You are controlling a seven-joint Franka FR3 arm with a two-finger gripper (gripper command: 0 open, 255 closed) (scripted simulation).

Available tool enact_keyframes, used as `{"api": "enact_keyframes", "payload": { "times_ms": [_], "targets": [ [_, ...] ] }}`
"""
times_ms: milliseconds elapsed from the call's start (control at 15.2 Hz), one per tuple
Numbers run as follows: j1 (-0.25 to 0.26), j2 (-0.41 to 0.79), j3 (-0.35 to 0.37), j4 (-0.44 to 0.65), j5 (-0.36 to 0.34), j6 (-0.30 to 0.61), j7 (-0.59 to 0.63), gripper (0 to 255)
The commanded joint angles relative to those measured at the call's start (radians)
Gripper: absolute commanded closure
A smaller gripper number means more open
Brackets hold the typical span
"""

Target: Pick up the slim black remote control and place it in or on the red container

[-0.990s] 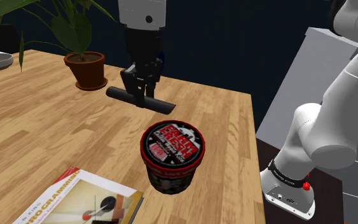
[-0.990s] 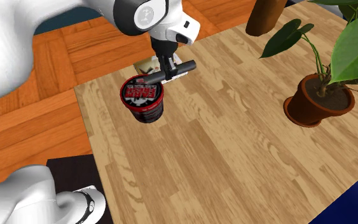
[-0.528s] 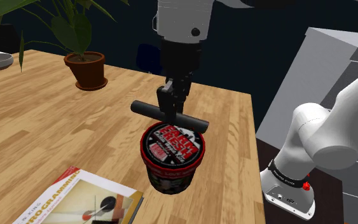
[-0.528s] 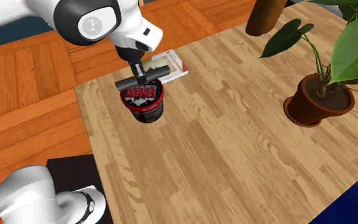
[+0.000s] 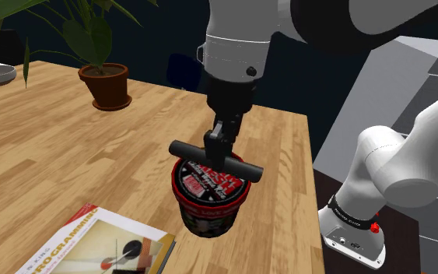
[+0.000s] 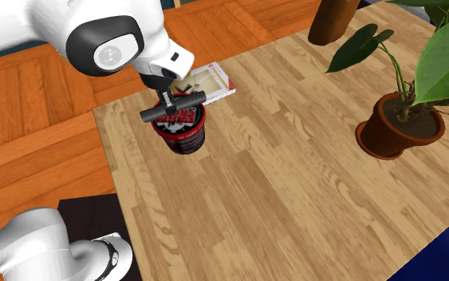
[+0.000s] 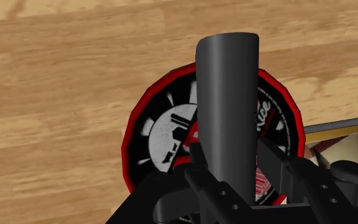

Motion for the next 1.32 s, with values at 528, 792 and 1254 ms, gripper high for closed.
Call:
{"api": "enact_keyframes", "payload": {
  "times_ms": [528,792,1254],
  "targets": [
    [0.003,0.003,0.007,-0.069,0.005,0.072,-0.006,255],
    [0.003,0.003,0.007,-0.069,0.005,0.072,-0.006,0],
    [-0.001,-0.002,-0.003,-0.007,0.000,0.005,-0.005,0]
  ]
}}
